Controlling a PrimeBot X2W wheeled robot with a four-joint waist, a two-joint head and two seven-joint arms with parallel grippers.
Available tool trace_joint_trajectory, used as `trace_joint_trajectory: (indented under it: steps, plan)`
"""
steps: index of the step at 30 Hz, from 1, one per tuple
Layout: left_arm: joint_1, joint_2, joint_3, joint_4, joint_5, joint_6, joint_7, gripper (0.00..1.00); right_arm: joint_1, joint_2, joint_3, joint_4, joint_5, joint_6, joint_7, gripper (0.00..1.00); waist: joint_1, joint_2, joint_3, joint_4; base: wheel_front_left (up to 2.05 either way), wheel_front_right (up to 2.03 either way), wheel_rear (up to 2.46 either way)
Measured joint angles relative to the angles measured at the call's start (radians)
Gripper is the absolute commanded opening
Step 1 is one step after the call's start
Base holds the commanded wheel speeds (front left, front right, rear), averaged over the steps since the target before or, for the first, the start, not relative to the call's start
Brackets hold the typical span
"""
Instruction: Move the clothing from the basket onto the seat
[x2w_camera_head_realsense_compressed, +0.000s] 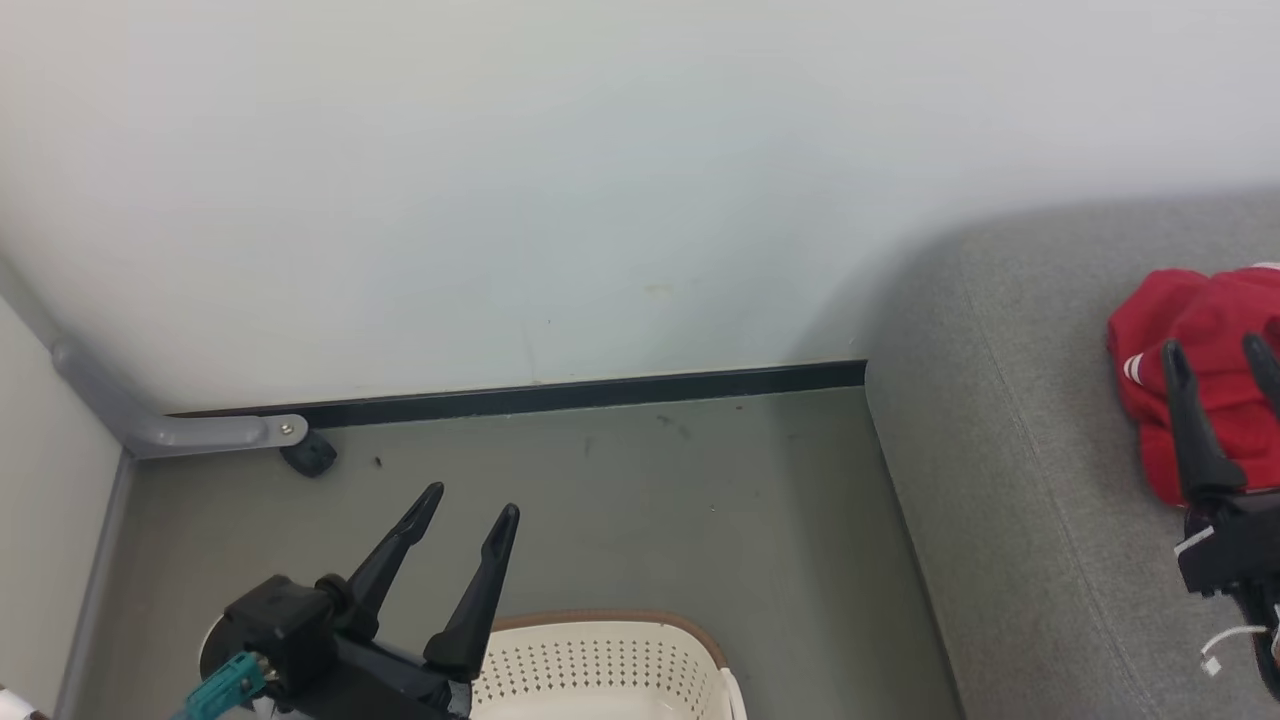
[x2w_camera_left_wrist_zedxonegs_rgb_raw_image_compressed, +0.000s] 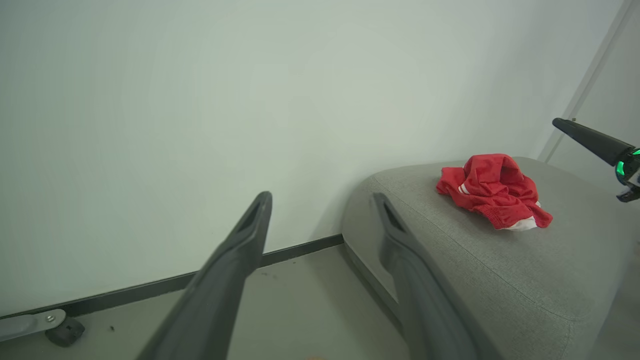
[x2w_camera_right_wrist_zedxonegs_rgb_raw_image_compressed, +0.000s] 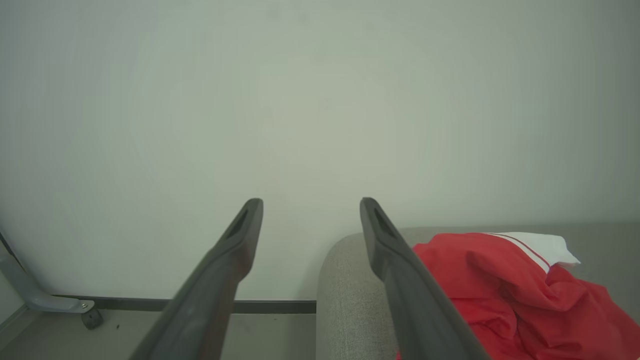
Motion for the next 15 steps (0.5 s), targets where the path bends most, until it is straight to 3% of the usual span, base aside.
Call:
trace_joint_trajectory:
  steps: [6,15]
  plan:
    - [0.083,0.000,0.069,-0.007,-0.004,0.014,-0.008,1.00,0.150,0.039,-0.022,-0.094,0.020,-0.055,-0.045,1.00,0.0000,0.0000,-0.027,0.042,0.00,0.00,0.00]
    - [0.209,-0.012,0.194,0.017,-0.003,0.015,-0.009,1.00,0.259,0.117,-0.003,-0.199,-0.004,-0.083,-0.060,1.00,0.0000,0.0000,-0.052,0.063,0.00,0.00,0.00]
